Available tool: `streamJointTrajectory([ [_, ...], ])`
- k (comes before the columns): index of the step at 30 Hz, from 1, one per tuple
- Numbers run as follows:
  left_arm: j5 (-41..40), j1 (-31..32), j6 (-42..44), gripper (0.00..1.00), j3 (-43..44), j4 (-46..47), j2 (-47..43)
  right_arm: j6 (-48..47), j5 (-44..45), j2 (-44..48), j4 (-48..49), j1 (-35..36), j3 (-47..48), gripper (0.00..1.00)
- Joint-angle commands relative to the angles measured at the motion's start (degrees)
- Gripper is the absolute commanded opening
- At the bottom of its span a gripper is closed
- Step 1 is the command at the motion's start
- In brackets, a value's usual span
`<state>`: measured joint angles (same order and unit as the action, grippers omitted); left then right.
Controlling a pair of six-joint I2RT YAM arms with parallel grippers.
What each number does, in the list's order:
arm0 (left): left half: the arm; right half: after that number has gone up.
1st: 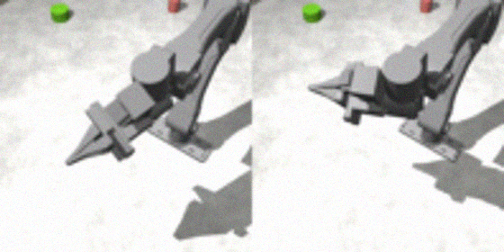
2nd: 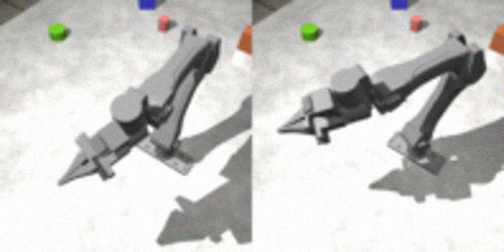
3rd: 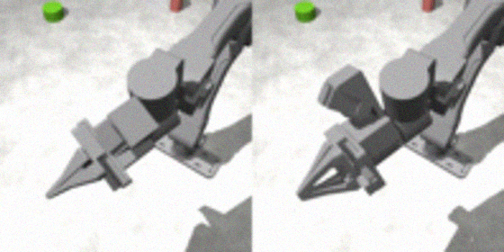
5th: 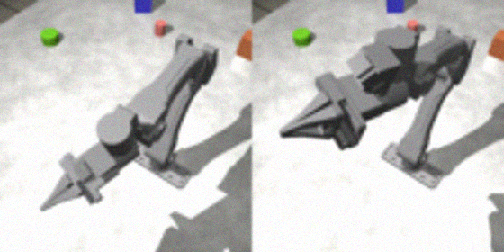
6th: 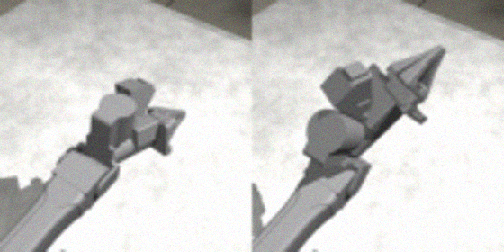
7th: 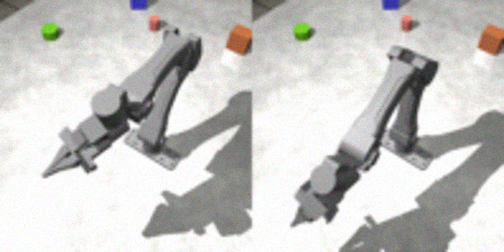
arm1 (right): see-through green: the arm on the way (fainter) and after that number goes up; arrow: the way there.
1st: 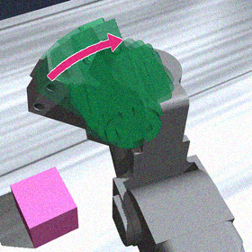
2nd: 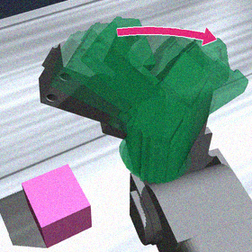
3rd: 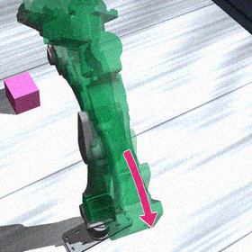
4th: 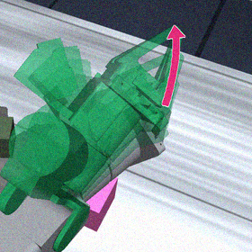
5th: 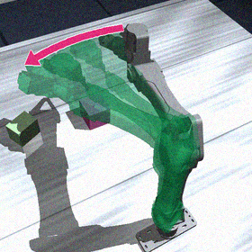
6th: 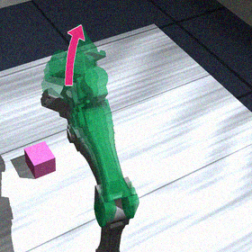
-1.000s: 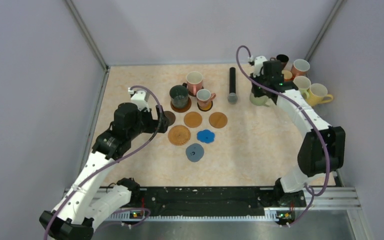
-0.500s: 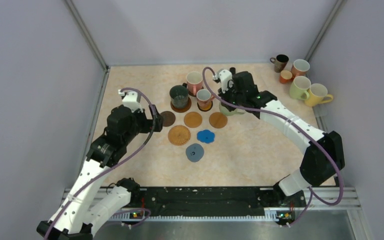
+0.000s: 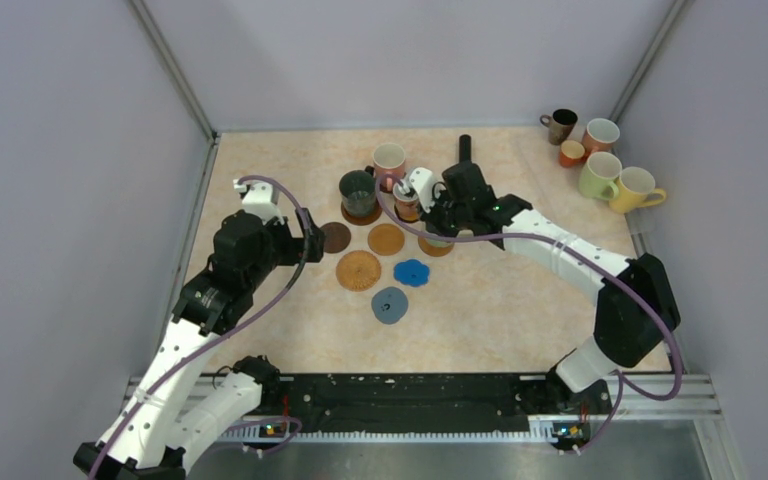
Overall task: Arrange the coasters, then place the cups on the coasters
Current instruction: Place the cup on the coaster.
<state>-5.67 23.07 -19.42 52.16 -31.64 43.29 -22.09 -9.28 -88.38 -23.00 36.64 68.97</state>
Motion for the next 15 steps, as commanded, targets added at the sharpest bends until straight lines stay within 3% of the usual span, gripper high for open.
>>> streamJointTrajectory([
  [1,-0.75,-0.24,-0.27,0.96,-0.21,1.51,-0.4,-2.9,-1.0,-0.29,7.31,0.27,0.02,0.0],
  [15,-0.53,-0.22,-0.27,0.96,-0.24,1.59,-0.24,-3.23,0.59,-4.02,12.0,0.25,-1.63,0.0],
])
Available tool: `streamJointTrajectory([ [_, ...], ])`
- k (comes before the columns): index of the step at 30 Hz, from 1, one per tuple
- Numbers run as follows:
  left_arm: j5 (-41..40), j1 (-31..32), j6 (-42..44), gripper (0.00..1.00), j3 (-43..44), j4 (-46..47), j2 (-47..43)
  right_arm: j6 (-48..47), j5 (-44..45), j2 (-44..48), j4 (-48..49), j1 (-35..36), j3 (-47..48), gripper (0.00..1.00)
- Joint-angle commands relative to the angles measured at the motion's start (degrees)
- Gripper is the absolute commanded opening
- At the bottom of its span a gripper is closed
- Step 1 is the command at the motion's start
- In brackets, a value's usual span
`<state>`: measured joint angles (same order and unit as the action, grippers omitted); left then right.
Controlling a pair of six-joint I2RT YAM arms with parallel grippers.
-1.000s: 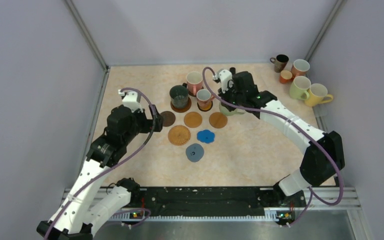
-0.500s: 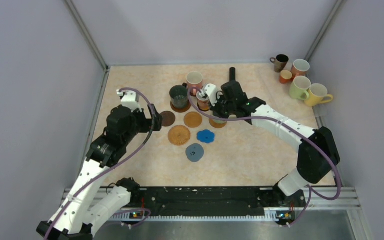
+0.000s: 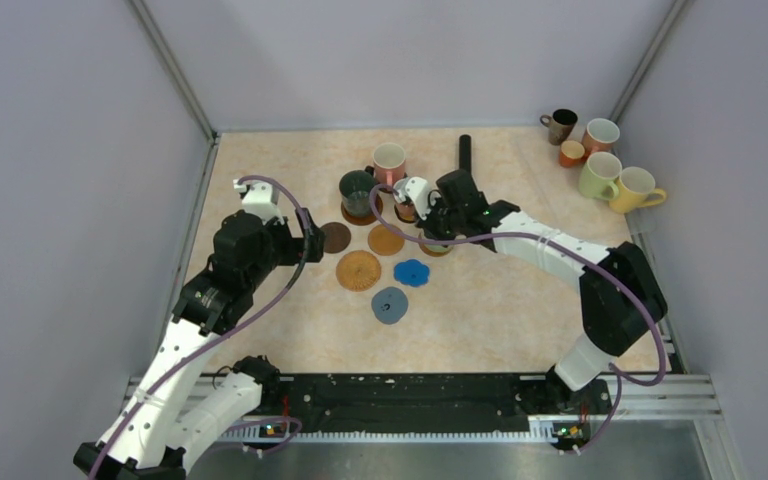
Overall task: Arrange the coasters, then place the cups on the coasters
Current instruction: Place the cup on the coaster.
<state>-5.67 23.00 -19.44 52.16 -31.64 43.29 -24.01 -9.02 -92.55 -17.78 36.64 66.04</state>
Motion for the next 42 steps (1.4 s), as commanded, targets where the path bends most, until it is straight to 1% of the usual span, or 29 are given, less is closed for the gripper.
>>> streamJointTrajectory([
  [1,-0.49,-0.15,-0.25,0.96,-0.29,1.66,-0.21,-1.31,0.6,0.02,6.74,0.21,1.29,0.0],
  [42,0.51,-0.15,-0.25,0.96,-0.35,1.93,0.48,-1.61,2.66,-2.92,7.63,0.2,1.28,0.0],
])
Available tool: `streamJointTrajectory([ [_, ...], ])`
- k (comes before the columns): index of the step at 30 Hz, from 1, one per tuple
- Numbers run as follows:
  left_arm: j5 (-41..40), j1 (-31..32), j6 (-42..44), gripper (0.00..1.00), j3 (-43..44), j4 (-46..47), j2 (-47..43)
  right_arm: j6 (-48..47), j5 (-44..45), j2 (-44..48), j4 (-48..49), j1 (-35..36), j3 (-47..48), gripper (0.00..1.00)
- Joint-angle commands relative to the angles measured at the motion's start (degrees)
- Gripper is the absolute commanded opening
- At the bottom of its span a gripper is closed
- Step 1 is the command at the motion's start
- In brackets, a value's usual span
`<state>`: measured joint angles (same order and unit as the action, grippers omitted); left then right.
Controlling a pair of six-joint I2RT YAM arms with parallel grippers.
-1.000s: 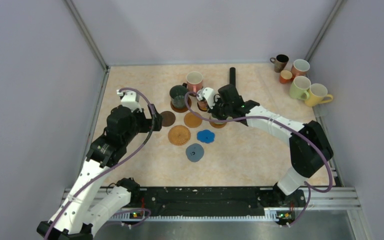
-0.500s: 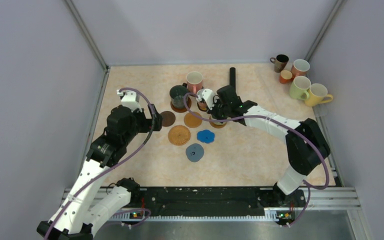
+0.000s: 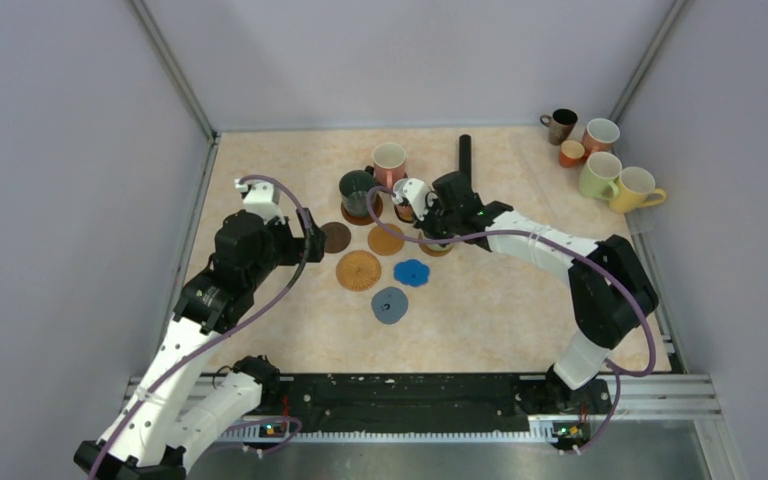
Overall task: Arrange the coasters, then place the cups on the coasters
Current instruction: Place the cup on the coaster.
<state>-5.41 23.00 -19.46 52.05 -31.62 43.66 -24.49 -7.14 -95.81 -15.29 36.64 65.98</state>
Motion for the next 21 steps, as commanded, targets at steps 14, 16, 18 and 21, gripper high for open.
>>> streamJointTrajectory([
  [14,0.31,-0.15,-0.22,0.96,-0.26,1.97,-0.12,-0.53,0.37,0.64,3.72,0.13,2.44,0.0],
  [16,0.31,-0.21,-0.22,0.96,-0.28,1.97,-0.08,-0.45,0.19,0.84,3.71,0.16,2.34,0.0],
  [18,0.4,-0.22,-0.22,0.96,-0.26,1.95,-0.01,-0.43,0.15,0.91,3.61,0.19,2.28,0.0],
  [21,0.48,-0.15,-0.16,0.96,-0.31,1.95,0.1,-0.43,0.19,0.98,3.64,0.15,2.43,0.0],
])
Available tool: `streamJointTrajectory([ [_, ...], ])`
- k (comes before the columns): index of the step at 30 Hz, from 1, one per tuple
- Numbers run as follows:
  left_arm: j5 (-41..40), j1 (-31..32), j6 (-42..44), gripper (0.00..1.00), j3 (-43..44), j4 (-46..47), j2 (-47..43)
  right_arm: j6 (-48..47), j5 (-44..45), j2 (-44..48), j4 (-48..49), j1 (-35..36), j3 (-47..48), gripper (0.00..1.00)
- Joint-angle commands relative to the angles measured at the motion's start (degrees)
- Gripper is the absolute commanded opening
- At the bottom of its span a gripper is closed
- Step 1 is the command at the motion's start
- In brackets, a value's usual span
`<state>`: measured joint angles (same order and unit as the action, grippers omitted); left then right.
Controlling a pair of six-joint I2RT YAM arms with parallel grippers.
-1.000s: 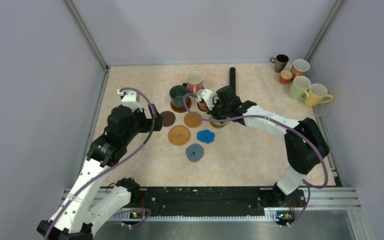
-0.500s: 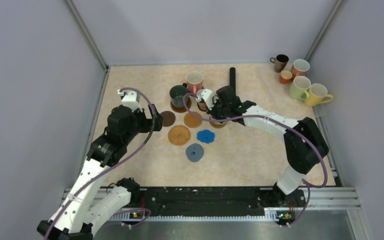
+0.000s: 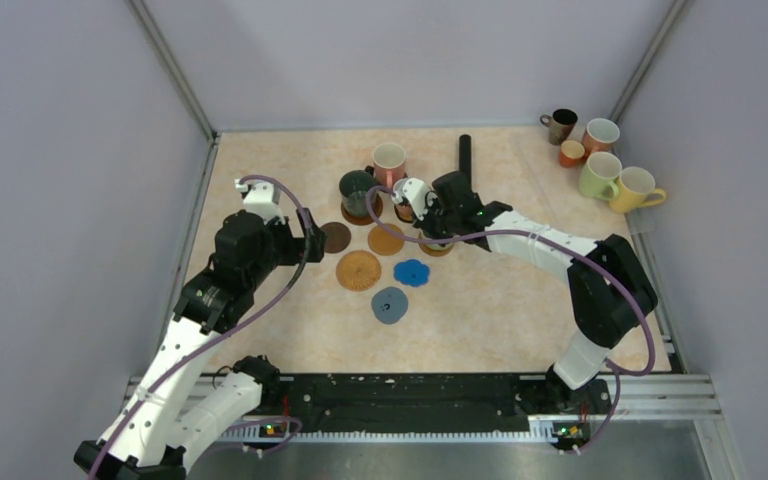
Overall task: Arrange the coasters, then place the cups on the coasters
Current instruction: Place the cup on the coaster.
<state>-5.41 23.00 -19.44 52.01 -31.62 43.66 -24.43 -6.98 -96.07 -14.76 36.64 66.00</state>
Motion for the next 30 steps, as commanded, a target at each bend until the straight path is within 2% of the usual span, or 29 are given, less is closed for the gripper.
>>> streamJointTrajectory([
  [1,0.49,-0.2,-0.16,0.96,-0.27,1.98,0.07,-0.51,0.0,1.24,3.1,0.18,2.46,0.0],
  [30,0.84,-0.25,-0.16,0.96,-0.32,2.1,0.22,-0.24,-1.0,3.34,1.9,0.19,2.63,0.0],
])
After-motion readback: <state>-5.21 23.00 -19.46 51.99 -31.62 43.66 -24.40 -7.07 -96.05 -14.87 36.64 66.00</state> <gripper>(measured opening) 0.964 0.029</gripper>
